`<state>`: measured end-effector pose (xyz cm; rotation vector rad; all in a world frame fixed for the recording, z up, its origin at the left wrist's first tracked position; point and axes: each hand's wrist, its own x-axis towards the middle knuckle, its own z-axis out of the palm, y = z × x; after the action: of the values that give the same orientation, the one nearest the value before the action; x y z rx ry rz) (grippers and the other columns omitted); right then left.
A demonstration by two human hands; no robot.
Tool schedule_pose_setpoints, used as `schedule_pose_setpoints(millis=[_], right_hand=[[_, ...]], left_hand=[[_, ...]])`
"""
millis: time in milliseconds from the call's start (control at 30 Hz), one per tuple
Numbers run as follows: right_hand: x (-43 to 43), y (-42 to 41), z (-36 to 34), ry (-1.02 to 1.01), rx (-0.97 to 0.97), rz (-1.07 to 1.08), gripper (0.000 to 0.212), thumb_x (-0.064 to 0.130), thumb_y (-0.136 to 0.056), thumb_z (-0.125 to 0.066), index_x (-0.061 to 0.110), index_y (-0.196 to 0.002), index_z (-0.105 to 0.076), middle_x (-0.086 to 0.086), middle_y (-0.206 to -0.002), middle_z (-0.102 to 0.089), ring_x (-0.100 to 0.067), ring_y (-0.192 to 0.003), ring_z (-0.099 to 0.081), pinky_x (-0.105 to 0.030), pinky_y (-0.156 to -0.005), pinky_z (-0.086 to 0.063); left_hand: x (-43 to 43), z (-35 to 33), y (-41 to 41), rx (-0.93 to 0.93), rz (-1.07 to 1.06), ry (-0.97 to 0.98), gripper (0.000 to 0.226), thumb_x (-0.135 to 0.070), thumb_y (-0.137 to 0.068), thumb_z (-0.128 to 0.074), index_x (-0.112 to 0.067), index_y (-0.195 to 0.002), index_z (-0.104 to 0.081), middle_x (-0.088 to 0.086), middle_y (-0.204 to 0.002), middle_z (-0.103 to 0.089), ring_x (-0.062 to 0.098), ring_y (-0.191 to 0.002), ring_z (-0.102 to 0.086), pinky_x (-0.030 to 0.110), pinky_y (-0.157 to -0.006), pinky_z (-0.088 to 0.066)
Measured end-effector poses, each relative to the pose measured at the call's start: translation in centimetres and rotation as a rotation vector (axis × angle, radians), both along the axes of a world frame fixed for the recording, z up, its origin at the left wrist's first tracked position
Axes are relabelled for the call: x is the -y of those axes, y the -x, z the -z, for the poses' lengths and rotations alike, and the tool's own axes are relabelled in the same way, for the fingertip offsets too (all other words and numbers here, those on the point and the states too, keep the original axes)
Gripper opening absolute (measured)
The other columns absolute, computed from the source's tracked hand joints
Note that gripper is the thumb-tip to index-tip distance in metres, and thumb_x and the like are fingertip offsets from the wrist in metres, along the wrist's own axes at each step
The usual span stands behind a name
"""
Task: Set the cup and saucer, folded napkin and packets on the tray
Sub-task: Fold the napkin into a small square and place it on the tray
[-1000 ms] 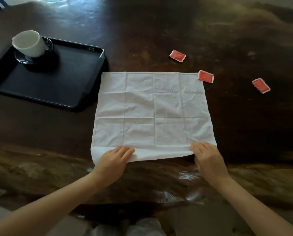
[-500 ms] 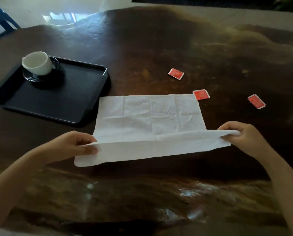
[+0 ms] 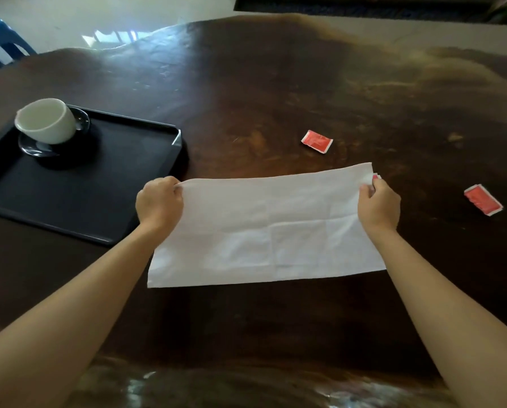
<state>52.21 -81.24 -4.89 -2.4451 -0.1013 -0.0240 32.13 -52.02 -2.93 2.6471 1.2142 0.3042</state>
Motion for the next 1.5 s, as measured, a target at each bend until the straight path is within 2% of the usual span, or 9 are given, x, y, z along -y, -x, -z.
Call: schedule_pose_setpoints(millis=[100, 200, 367, 467, 567, 700, 1233, 1367, 1500], right_hand=[[-0.4, -0.2, 1.6, 0.146, 0.058, 0.013, 0.022, 0.018, -0.097, -0.04, 0.003, -0.092, -0.054, -0.02, -0.091, -0.065, -0.034, -0.084, -0.064, -0.03, -0.062, -0.037], [-0.8, 0.3, 2.3, 0.236, 0.117, 0.004, 0.017, 0.016, -0.097, -0.043, 0.002, -0.101, -0.052, -0.02, -0.099, -0.062, -0.034, -0.085, -0.063, -0.032, -0.062, -0.039], [-2.3, 1.0, 3.0, 0.368, 0.299, 0.001, 0.048, 0.011, -0.084, -0.057, 0.004, -0.128, -0.039, -0.022, -0.128, -0.047, -0.037, -0.114, -0.047, -0.047, -0.091, -0.039], [-6.6, 3.9, 3.6, 0.105, 0.325, -0.482, 0.049, 0.018, -0.083, -0.051, 0.003, -0.13, -0.047, -0.019, -0.133, -0.051, -0.036, -0.123, -0.047, -0.043, -0.104, -0.032], [-9.5, 6.7, 4.9, 0.33, 0.223, -0.84, 0.054, 0.038, -0.092, -0.03, 0.016, -0.142, -0.036, -0.008, -0.152, -0.03, -0.027, -0.141, -0.024, -0.045, -0.114, -0.014], [-7.3, 4.1, 5.3, 0.465, 0.167, -0.696, 0.056, 0.049, -0.095, -0.021, 0.031, -0.148, -0.014, 0.003, -0.158, -0.008, -0.018, -0.146, 0.0, -0.041, -0.116, 0.002], [-2.3, 0.4, 3.9, 0.537, 0.063, -0.445, 0.059, 0.041, -0.098, -0.02, 0.013, -0.149, -0.007, -0.007, -0.159, -0.002, -0.02, -0.145, 0.004, -0.04, -0.119, 0.001], [-7.8, 10.9, 3.3, 0.318, 0.094, -0.824, 0.061, 0.04, -0.093, -0.016, 0.013, -0.147, -0.021, -0.006, -0.156, -0.016, -0.021, -0.145, -0.009, -0.038, -0.115, 0.002], [-7.8, 13.7, 4.4, 0.478, 0.114, -0.838, 0.059, 0.046, -0.094, -0.016, 0.025, -0.148, -0.011, 0.004, -0.157, -0.003, -0.013, -0.144, 0.003, -0.039, -0.116, 0.006]], left_hand=[[-0.9, 1.9, -1.2, -0.139, 0.057, -0.14, 0.026, -0.005, -0.087, -0.042, -0.002, -0.091, -0.068, 0.018, -0.09, -0.065, 0.037, -0.088, -0.053, 0.039, -0.071, -0.033], [-0.8, 2.9, -1.8, -0.192, 0.074, -0.21, 0.028, 0.001, -0.083, -0.044, -0.005, -0.101, -0.065, 0.017, -0.099, -0.06, 0.036, -0.096, -0.048, 0.04, -0.081, -0.031], [3.9, 4.1, -1.2, -0.051, 0.237, -0.203, 0.048, -0.014, -0.085, -0.051, -0.014, -0.133, -0.046, 0.015, -0.14, -0.044, 0.035, -0.131, -0.037, 0.044, -0.105, -0.019], [8.6, 5.8, -2.2, -0.118, 0.366, -0.03, 0.055, -0.038, -0.09, -0.028, -0.022, -0.143, -0.031, 0.007, -0.155, -0.025, 0.025, -0.144, -0.019, 0.046, -0.116, -0.006], [9.6, 6.9, -2.6, -0.182, 0.327, 0.033, 0.065, -0.05, -0.088, -0.007, -0.025, -0.148, -0.014, 0.0, -0.159, -0.008, 0.016, -0.146, 0.0, 0.045, -0.117, 0.006], [7.6, 7.0, -1.2, -0.226, 0.3, -0.037, 0.07, -0.06, -0.085, -0.003, -0.03, -0.148, -0.005, -0.006, -0.159, 0.0, 0.014, -0.146, 0.006, 0.042, -0.117, 0.009], [3.5, 5.9, 2.1, -0.202, 0.153, 0.114, 0.061, -0.047, -0.096, -0.019, -0.023, -0.149, -0.002, -0.002, -0.159, 0.004, 0.013, -0.145, 0.011, 0.036, -0.119, 0.007], [9.4, 5.9, 2.4, -0.083, 0.243, 0.082, 0.056, -0.043, -0.095, -0.008, -0.023, -0.146, -0.001, 0.0, -0.158, 0.001, 0.014, -0.144, 0.007, 0.036, -0.117, 0.007], [10.4, 6.8, 3.3, -0.167, 0.244, 0.072, 0.06, -0.05, -0.088, 0.0, -0.027, -0.144, 0.006, -0.006, -0.154, 0.011, 0.01, -0.142, 0.013, 0.038, -0.118, 0.009]])
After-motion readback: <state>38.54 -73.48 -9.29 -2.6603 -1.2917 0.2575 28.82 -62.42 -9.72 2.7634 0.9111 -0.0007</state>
